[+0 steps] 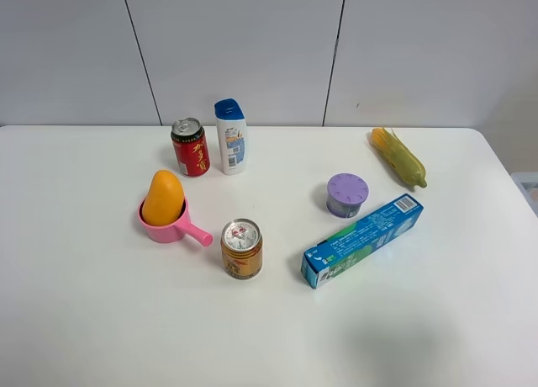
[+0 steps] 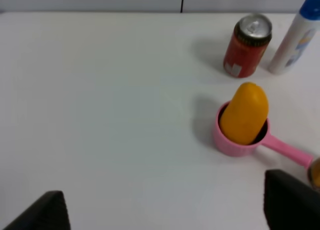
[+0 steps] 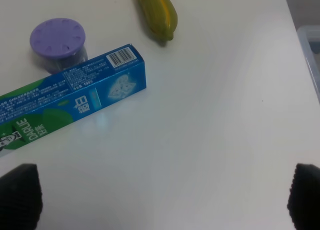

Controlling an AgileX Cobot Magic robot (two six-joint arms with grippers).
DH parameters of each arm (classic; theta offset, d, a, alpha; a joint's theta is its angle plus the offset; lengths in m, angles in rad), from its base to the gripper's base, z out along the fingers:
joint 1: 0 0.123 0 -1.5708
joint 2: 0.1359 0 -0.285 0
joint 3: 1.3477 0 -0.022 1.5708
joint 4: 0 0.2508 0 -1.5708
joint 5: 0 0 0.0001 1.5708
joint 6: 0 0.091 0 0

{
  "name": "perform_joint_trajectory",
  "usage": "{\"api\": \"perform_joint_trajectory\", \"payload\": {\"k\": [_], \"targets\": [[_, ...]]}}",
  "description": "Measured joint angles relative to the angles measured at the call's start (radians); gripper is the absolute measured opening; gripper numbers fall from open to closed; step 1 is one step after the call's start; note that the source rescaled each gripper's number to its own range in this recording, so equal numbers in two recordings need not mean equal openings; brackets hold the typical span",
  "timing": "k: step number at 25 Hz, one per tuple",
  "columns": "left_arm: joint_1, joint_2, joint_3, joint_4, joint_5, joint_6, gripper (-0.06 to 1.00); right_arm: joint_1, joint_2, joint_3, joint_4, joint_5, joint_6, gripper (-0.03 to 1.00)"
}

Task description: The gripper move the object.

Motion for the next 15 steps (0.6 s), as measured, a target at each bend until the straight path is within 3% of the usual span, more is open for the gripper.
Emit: {"api": "perform_joint_trajectory", "payload": {"k": [5,15], "targets": [[0.000,-0.171,0.106,-0.001,0.000,0.024,0.42,0.000,0.000,0.000,0.000,0.000,0.000,1.00],[0.000,-0.449,0.434,-0.002,-0.106,0.038,0.42,0.000,0.000,0.000,0.000,0.000,0.000,1.00]]}}
